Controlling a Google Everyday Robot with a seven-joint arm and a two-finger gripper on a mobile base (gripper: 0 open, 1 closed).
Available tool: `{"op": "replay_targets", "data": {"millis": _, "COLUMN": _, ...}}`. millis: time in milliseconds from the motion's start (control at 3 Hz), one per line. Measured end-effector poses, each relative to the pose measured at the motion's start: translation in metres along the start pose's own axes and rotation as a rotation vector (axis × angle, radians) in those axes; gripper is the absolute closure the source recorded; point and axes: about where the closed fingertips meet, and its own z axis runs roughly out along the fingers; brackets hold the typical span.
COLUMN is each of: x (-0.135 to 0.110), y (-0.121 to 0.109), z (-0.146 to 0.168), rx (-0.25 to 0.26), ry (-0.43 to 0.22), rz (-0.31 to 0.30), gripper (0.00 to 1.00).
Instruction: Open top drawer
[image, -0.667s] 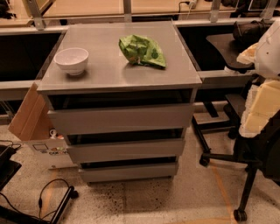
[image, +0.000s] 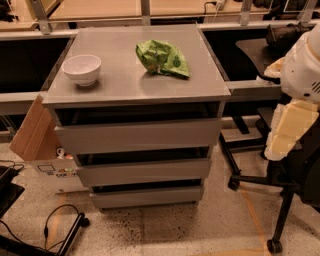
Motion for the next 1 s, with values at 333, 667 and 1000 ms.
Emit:
{"op": "replay_targets", "data": {"millis": 333, "x": -0.010, "y": -0.001, "z": 0.053, "rx": 0.074, "ry": 0.026, "rz": -0.085, "gripper": 0.00}}
{"op": "replay_targets", "data": {"millis": 667, "x": -0.017, "y": 0.000, "z": 0.105, "rx": 0.121, "ry": 0.036, "rz": -0.188, "gripper": 0.00}}
{"op": "replay_targets", "data": {"millis": 1000, "x": -0.039, "y": -0.015, "z": 0.184, "rx": 0.155, "ry": -0.029, "rz": -0.292, "gripper": 0.00}}
